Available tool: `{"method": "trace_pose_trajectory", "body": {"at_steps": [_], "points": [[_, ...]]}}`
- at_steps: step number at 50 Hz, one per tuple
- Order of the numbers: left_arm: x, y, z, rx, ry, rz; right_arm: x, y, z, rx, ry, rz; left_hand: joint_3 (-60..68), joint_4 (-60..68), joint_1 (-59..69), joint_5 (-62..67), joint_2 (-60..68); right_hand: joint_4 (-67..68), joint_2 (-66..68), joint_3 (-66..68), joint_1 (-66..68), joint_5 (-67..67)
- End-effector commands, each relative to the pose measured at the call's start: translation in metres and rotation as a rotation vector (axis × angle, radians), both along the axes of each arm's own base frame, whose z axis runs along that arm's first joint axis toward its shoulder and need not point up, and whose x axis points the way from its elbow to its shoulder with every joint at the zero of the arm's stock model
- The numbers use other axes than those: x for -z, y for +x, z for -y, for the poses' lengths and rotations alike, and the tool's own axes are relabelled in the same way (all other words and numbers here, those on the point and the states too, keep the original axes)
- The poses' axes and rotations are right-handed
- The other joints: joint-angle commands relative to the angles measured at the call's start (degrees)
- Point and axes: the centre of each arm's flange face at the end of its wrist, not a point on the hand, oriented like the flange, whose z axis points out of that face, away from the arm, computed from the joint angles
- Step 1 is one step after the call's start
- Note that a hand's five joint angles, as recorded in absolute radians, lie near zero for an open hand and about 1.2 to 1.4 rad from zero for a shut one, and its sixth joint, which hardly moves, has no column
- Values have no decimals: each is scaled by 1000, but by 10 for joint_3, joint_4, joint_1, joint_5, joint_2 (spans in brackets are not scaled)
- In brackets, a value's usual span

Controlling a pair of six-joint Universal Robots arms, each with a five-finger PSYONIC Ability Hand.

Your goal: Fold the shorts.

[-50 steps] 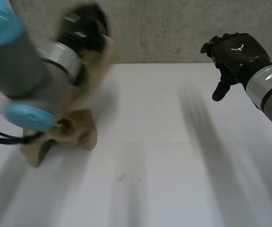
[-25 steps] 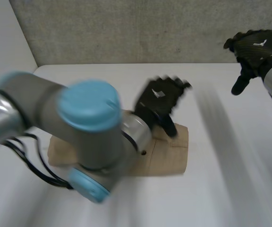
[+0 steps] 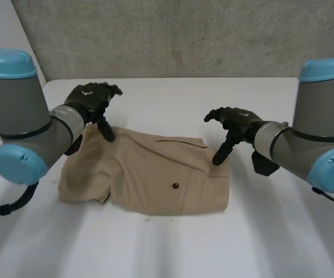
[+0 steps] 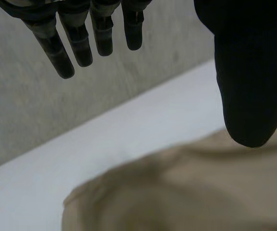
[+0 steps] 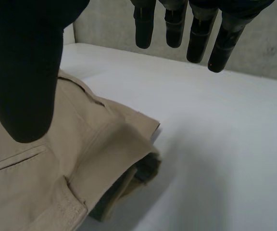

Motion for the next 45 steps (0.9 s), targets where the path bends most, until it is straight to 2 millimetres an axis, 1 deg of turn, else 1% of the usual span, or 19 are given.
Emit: {"method": "trace_pose_trajectory", "body": {"at_steps": [1, 5, 8, 9, 10, 13, 14, 16, 18, 21, 22, 26, 27, 30, 31, 36, 40, 42, 45], "points": [[37, 3, 44, 46, 50, 102, 23, 16, 6, 4, 43, 8, -6, 0, 5, 4, 1, 7, 15, 21, 26, 4], [51, -1, 57, 73, 67, 102, 34, 26, 4, -14, 49, -10, -6, 0, 5, 4, 1, 155, 162, 168, 174, 152], [59, -2, 66, 87, 68, 93, 39, 30, 1, -27, 52, -44, -3, 3, 8, 8, 4, 400, 407, 413, 419, 397], [62, -2, 68, 89, 71, 94, 38, 30, 0, -36, 48, -58, -1, 5, 10, 9, 6, 504, 512, 518, 523, 501], [63, -2, 69, 90, 72, 94, 36, 32, -5, -63, 34, -91, -1, 5, 10, 9, 6, 661, 668, 675, 680, 658], [67, -2, 71, 97, 70, 104, 28, 38, -17, -129, -20, -147, -1, 5, 10, 9, 6, 663, 670, 676, 681, 660], [66, -2, 71, 98, 67, 106, 13, 42, -28, -176, -82, -183, -1, 5, 10, 9, 6, 663, 670, 676, 681, 660], [66, -3, 71, 101, 64, 110, -2, 43, -39, -220, -149, -219, -3, 3, 8, 8, 4, 663, 670, 676, 681, 660], [66, -3, 71, 104, 64, 109, -21, 37, -51, -267, -249, -281, -4, 1, 6, 6, 2, 663, 670, 676, 681, 660], [63, -4, 70, 105, 55, 108, -35, 31, -63, -320, -331, -348, -6, 0, 5, 4, 1, 663, 670, 676, 681, 660], [63, -4, 71, 107, 54, 107, -40, 29, -73, -355, -373, -391, -6, 0, 5, 4, 1, 663, 670, 676, 681, 660], [62, -5, 70, 111, 47, 110, -50, 23, -87, -399, -452, -471, 31, 37, 41, 41, 37, 663, 670, 676, 681, 660], [62, -6, 70, 114, 45, 114, -50, 22, -89, -403, -456, -481, 96, 102, 107, 106, 103, 663, 670, 676, 681, 660], [62, -7, 67, 121, 46, 127, -51, 20, -93, -408, -460, -494, 169, 174, 179, 179, 175, 663, 670, 676, 681, 660], [60, -7, 67, 124, 39, 134, -50, 19, -93, -409, -458, -498, 242, 248, 253, 252, 249, 663, 670, 676, 681, 660], [55, -3, 67, 116, 29, 146, -43, 18, -93, -414, -443, -513, 458, 464, 469, 468, 465, 663, 670, 676, 681, 660], [47, 0, 62, 112, 28, 149, -39, 17, -87, -395, -432, -530, 467, 472, 477, 477, 473, 663, 670, 676, 681, 660], [42, 1, 59, 114, 25, 155, -32, 18, -83, -385, -416, -547, 455, 461, 466, 465, 462, 663, 670, 676, 681, 660], [33, 4, 50, 131, 12, 189, -26, 19, -80, -376, -404, -563, 383, 389, 394, 393, 389, 663, 670, 676, 681, 660]]}}
